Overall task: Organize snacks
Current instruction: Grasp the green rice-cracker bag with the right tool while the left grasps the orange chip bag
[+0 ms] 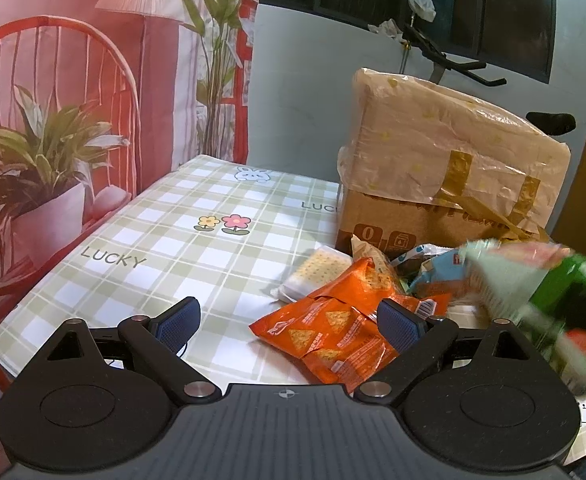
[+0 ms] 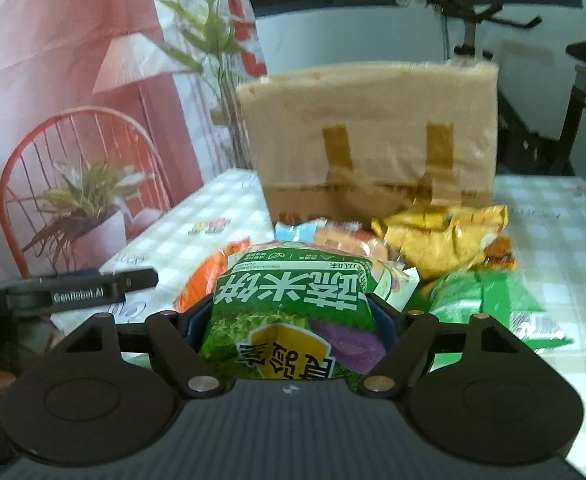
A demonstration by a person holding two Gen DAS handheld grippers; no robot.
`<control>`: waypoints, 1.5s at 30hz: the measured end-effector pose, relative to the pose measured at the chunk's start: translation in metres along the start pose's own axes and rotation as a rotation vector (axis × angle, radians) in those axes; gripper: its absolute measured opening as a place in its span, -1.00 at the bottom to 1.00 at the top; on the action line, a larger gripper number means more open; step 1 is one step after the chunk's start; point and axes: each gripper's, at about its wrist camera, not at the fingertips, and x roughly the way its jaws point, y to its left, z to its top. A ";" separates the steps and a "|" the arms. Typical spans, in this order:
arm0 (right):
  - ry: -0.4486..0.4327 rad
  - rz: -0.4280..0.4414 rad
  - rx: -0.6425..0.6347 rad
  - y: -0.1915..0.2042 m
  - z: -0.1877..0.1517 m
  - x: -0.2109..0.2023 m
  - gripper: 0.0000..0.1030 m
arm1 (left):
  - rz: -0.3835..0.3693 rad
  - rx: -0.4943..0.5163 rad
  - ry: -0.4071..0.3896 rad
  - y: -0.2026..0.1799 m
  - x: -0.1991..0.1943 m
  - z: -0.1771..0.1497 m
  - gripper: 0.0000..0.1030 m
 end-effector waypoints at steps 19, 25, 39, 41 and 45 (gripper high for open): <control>-0.255 -0.041 -0.140 0.004 0.009 -0.011 0.51 | -0.065 0.011 0.060 -0.007 0.025 -0.008 0.87; -0.225 -0.080 -0.140 -0.006 -0.002 0.007 0.51 | -0.086 0.022 0.062 -0.014 0.036 -0.008 0.87; -0.207 -0.081 -0.134 -0.022 -0.013 0.021 0.51 | -0.094 -0.108 0.109 -0.015 0.083 -0.001 0.93; -0.200 -0.080 -0.129 -0.024 -0.013 0.023 0.51 | -0.104 -0.102 0.110 -0.017 0.084 -0.002 0.93; -0.191 -0.076 -0.123 -0.026 -0.015 0.025 0.51 | -0.098 -0.082 0.111 -0.021 0.085 -0.007 0.96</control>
